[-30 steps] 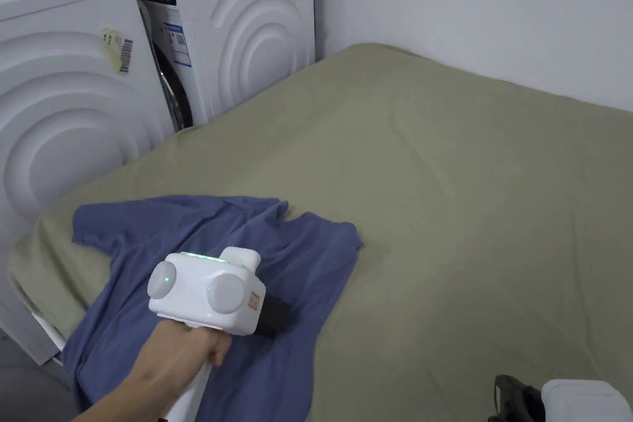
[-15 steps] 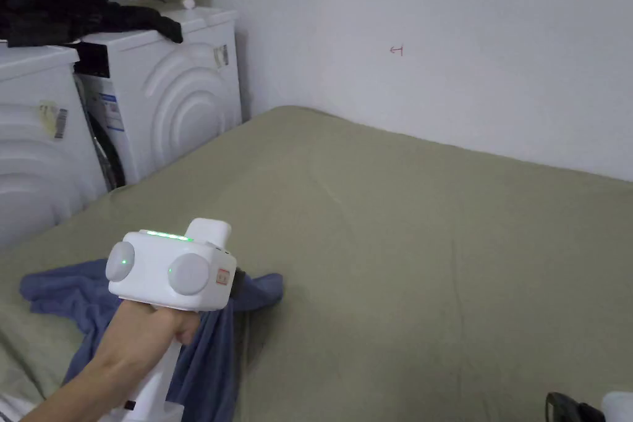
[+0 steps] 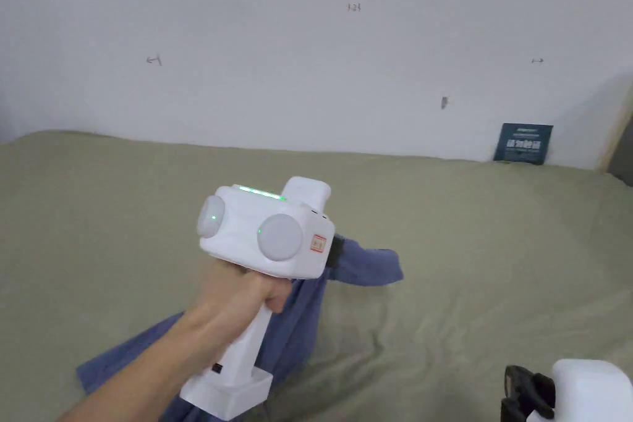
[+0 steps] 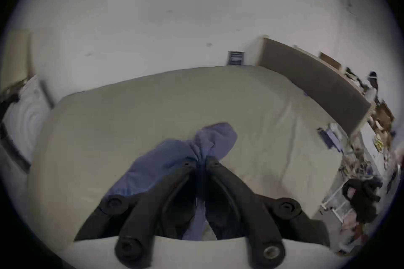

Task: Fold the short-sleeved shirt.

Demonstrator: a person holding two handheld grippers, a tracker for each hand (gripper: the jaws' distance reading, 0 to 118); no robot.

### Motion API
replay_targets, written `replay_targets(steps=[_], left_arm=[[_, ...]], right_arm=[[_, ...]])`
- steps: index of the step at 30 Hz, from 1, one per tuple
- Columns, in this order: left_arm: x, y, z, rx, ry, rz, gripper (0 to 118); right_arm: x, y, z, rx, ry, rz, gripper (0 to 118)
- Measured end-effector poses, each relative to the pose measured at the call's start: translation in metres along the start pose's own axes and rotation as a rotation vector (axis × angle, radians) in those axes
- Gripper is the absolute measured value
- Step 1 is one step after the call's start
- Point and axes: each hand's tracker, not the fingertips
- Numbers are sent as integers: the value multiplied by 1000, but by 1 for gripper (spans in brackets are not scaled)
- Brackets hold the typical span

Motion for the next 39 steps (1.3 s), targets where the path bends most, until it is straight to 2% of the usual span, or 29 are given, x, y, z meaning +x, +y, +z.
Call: replay_targets(steps=[2, 7, 8, 9, 10, 11, 12, 14, 15, 17, 20, 22, 23, 24, 25, 26, 27, 29, 33, 39], left_arm=[[31, -2, -43, -65, -85, 3, 4], [65, -36, -142, -224, -82, -5, 4], [65, -45, -157, -250, -71, 13, 11], [65, -53, -169, -251, -52, 10, 28], [62, -60, -174, -255, -17, 7, 67], [59, -63, -178, -253, 0, 9, 115], [55, -67, -179, -244, 45, 32, 118], [43, -73, -163, -203, 18, 70, 118], [40, -73, -145, -179, 45, 71, 113], [31, -73, -106, -155, 66, 67, 113], [12, -75, -15, -4, 132, 120, 113], [-1, -86, 60, 144, 164, 176, 106], [-5, -95, 94, 218, 191, 190, 88], [-8, -107, 131, 291, 214, 190, 56], [-11, -121, 163, 387, 245, 187, 8], [-15, -130, 183, 423, 284, 207, 0], [-20, -142, 209, 484, 324, 242, 0], [-25, -162, 240, 433, 355, 266, 0], [-21, -181, 274, 505, 573, 193, 0], [-23, -192, 278, 507, 581, 206, 0]], right_arm=[[15, -2, -4, -14, -34, -8, 2], [39, -14, -21, -56, -68, -21, 2], [42, -17, -27, -69, -70, -25, 2], [44, -19, -33, -85, -79, -32, 2], [47, -21, -37, -92, -77, -38, 2], [47, -23, -40, -102, -75, -42, 2], [47, -24, -43, -109, -76, -44, 2], [46, -24, -44, -113, -74, -46, 2], [45, -23, -42, -111, -68, -47, 2], [41, -19, -38, -96, -61, -51, 2], [31, -12, -23, -44, -43, -58, 2], [24, -7, -12, -6, -29, -62, 2], [20, -6, -5, 9, -22, -61, 2], [15, -5, 1, 25, -10, -57, 2], [11, -4, 7, 38, 3, -54, 2], [7, -3, 12, 46, 16, -56, 2], [3, -3, 19, 58, 34, -59, 2], [-7, -3, 30, 86, 49, -62, 2], [-27, 0, 44, 146, 51, -32, 2], [-48, 6, 51, 191, 49, -13, 2]])
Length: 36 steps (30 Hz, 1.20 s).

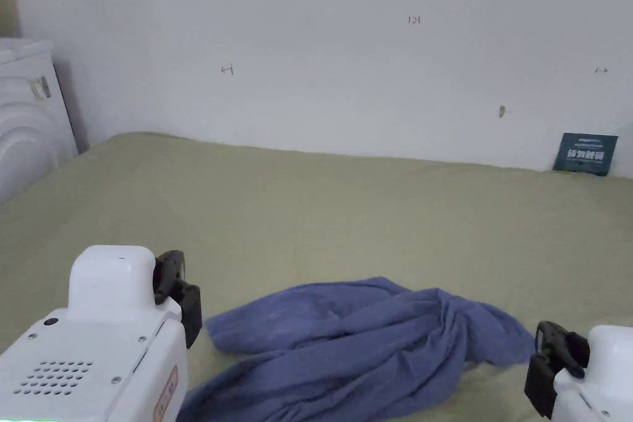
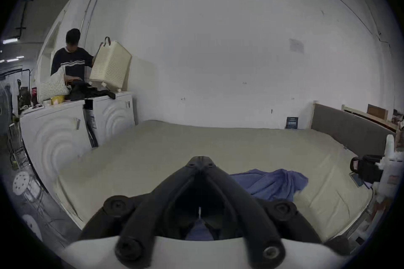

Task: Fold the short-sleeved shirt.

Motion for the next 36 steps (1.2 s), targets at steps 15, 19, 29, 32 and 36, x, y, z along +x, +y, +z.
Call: replay_targets(steps=[15, 19, 29, 32, 36], left_arm=[[-73, -89, -112, -598, -113, 57, 0], [-85, -125, -150, -766, -116, 37, 80], [-76, -181, -198, -951, -21, -115, 51], [-64, -156, -179, -901, -62, -80, 0], [-80, -168, -199, -874, -87, -88, 0]], right_arm=[[-18, -14, -17, -74, 50, 24, 2], [-22, -24, -28, -116, 58, 39, 2], [-19, -41, -56, -210, 72, 8, 2], [-6, -47, -68, -245, 54, -7, 2], [19, -49, -103, -299, 20, 30, 2]])
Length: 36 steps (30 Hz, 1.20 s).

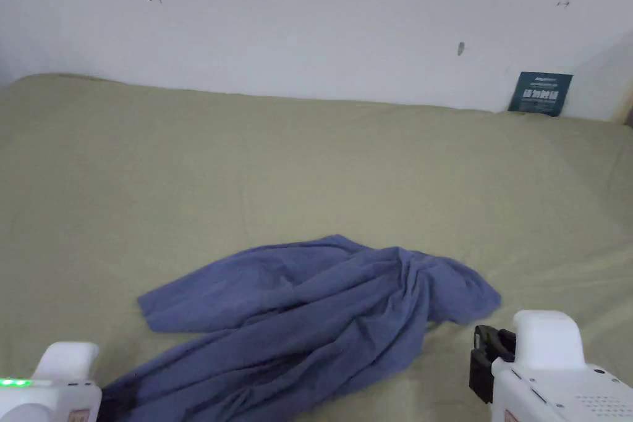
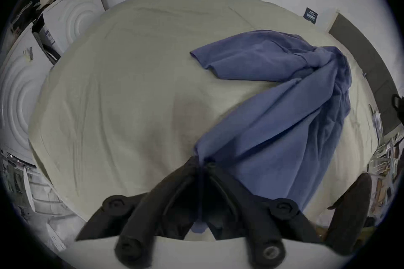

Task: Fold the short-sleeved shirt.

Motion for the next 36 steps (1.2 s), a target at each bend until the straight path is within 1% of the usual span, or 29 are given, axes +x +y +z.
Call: replay_targets(steps=[1, 2, 3, 5, 6, 7, 9, 10, 13, 14, 15, 16, 17, 18, 20, 22, 23, 24, 25, 26, 27, 28, 29, 30, 31, 32, 33, 34, 36], left_arm=[[-3, 0, -3, 10, 1, 4, 0], [-8, 3, -5, 44, 36, -10, 0], [2, -2, -1, 42, 28, -1, 0], [1, -4, -5, 48, 9, 22, 0], [4, -7, -5, 11, -31, 46, 0], [7, -8, -2, 11, -34, 50, 0], [12, -12, -4, 0, -49, 57, 0], [15, -13, -4, -3, -53, 58, 0], [26, -12, 7, -9, -52, 58, 0], [30, -13, 8, -13, -52, 61, 0], [20, -7, 6, -16, -51, 66, 0], [22, -7, 6, -20, -51, 63, 0], [25, -8, 6, -20, -49, 58, 0], [27, -8, 7, -23, -48, 56, 1], [21, -4, 4, -26, -47, 50, 1], [25, -4, 4, -30, -45, 47, 1], [20, -2, 2, -31, -42, 42, 1], [22, -2, 2, -32, -39, 37, 1], [23, -2, 2, -33, -36, 37, 1], [25, -3, 2, -35, -39, 38, 1], [15, -3, -6, -36, -36, 33, 1], [13, -3, -6, -37, -34, 35, 1], [13, -2, -4, -37, -31, 37, 1], [12, -2, 0, -27, -23, 42, 1], [9, -2, 1, -19, -19, 46, 1], [6, -1, 8, 6, -9, 50, 1], [2, 2, 16, 12, -13, 40, 1], [-2, 7, 25, 45, -3, 44, 1], [-9, 21, 53, 95, -12, 42, 1]], right_arm=[[9, 4, -10, -11, -1, -6, 2], [19, 9, -22, -27, -3, -21, 2], [32, 16, -39, -69, -15, -45, 2], [54, 31, -73, -131, -10, -87, 2], [67, 40, -95, -155, -9, -90, 2], [72, 44, -107, -170, -12, -87, 2], [87, 58, -150, -226, -21, -48, 2], [92, 61, -167, -241, -16, -44, 2], [103, 64, -217, -377, 43, -54, 4], [107, 62, -229, -361, 49, -59, 17], [109, 61, -239, -372, 51, -55, 42], [110, 60, -247, -395, 55, -59, 76], [113, 60, -254, -410, 61, -73, 101], [112, 58, -260, -415, 54, -86, 104], [113, 55, -265, -425, 52, -88, 104], [112, 50, -275, -478, 90, -79, 103], [110, 46, -280, -498, 92, -71, 98], [110, 43, -283, -556, 60, -63, 89], [108, 39, -285, -578, 49, -49, 80], [103, 39, -281, -526, -12, 32, 63], [102, 43, -274, -508, -2, 51, 53], [104, 45, -266, -506, 25, 26, 41], [106, 51, -257, -503, 66, 9, 24], [105, 56, -244, -476, 81, -16, 6], [106, 61, -229, -470, 61, 23, 6], [105, 68, -214, -441, 85, 67, 6], [106, 75, -197, -412, 96, 89, 6], [110, 83, -180, -375, 80, 87, 6], [116, 109, -149, -301, 85, 43, 6]])
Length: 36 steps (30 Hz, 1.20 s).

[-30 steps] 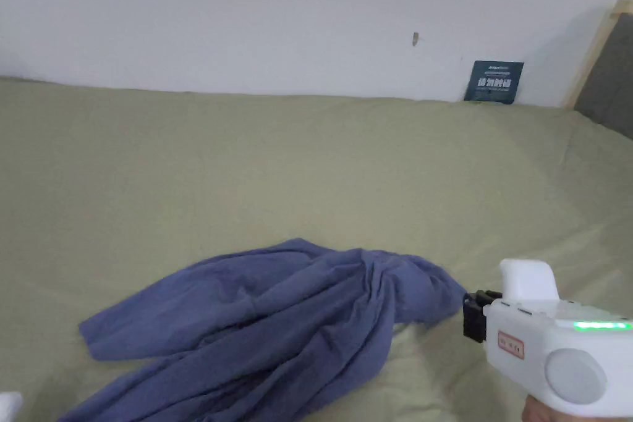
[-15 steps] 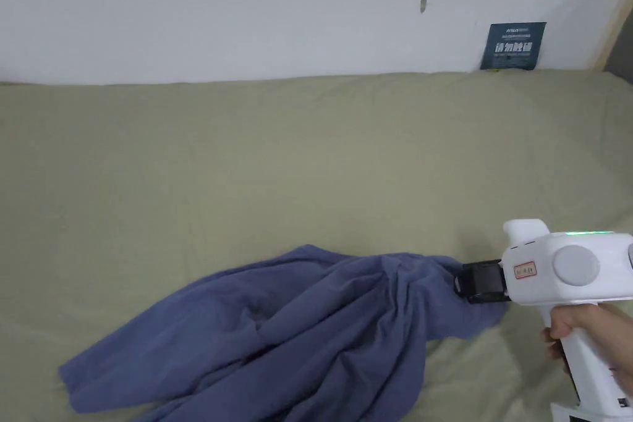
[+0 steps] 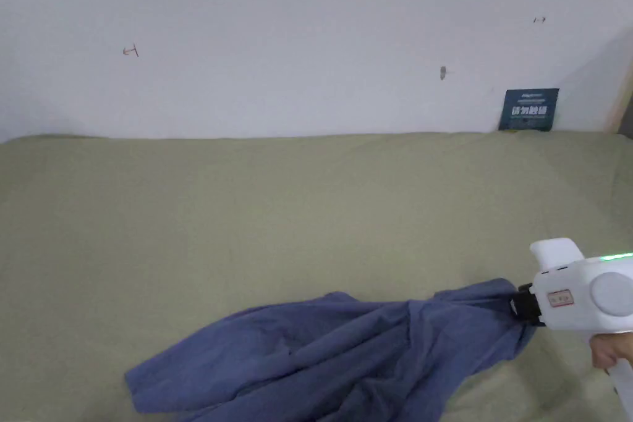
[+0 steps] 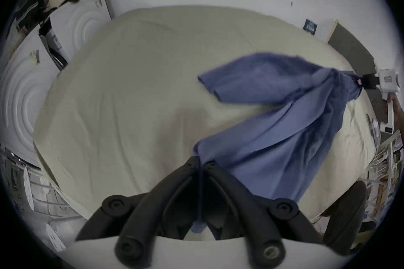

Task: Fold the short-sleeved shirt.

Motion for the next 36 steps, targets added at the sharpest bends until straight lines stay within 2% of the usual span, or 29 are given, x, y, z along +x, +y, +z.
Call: replay_targets(steps=[4, 7, 9, 11, 15, 18, 20, 26, 32, 36], left_arm=[[-14, 41, 58, 162, 49, 22, 1], [-27, 71, 94, 242, 110, -9, 1], [-39, 93, 118, 287, 127, 16, 1], [-36, 109, 142, 322, 131, 25, 1], [-30, 143, 171, 382, 150, 43, 1], [-17, 169, 182, 392, 208, -2, 1], [-9, 184, 189, 445, 200, 20, 1], [10, 245, 186, 444, 204, 44, 1], [22, 315, 164, 464, 226, 113, 1], [35, 353, 140, 475, 252, 94, 1]], right_arm=[[1, 21, 87, 120, 49, -40, 6], [-2, 29, 146, 219, 27, 18, 6], [-3, 37, 176, 263, 11, 18, 6], [1, 43, 200, 304, -3, 6, 6], [9, 58, 229, 356, -7, -66, 6], [11, 72, 239, 384, -10, -96, 6], [11, 83, 241, 394, -23, -94, 6], [11, 131, 233, 426, -106, -97, 6], [19, 187, 202, 442, -138, -109, 6], [25, 227, 168, 437, -168, -129, 6]])
